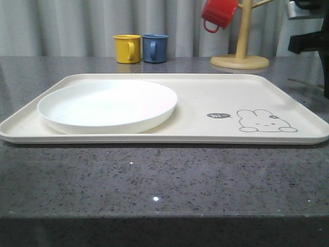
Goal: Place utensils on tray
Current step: 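Carry the fork onto the tray beside the plate and release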
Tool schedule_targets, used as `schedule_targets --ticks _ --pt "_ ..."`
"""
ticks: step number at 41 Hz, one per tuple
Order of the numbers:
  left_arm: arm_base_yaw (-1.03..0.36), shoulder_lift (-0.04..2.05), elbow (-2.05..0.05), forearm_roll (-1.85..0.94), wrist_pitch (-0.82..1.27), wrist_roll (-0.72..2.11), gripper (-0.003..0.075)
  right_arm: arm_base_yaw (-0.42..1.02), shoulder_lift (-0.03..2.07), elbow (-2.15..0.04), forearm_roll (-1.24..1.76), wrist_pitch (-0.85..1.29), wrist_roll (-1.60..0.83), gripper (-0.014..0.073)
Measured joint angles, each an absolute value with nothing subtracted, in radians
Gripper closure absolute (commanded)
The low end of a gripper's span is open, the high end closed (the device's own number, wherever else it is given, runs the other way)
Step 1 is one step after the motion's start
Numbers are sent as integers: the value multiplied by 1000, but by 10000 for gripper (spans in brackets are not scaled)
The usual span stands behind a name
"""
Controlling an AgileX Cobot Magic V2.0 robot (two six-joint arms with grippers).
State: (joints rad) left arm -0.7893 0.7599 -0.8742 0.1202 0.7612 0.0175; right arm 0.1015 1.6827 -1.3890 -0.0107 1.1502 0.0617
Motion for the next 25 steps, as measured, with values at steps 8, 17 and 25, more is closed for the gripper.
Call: schedule_targets --ticks 8,17,25 --pt "-789 760 -874 120 761 18 385 215 1651 -1478 49 1217 64 629" --pt "-789 760 -874 120 760 18 385 398 1704 -1544 70 1226 173 629" --pt "-789 760 -874 120 760 18 385 471 1788 -1570 70 1226 373 629"
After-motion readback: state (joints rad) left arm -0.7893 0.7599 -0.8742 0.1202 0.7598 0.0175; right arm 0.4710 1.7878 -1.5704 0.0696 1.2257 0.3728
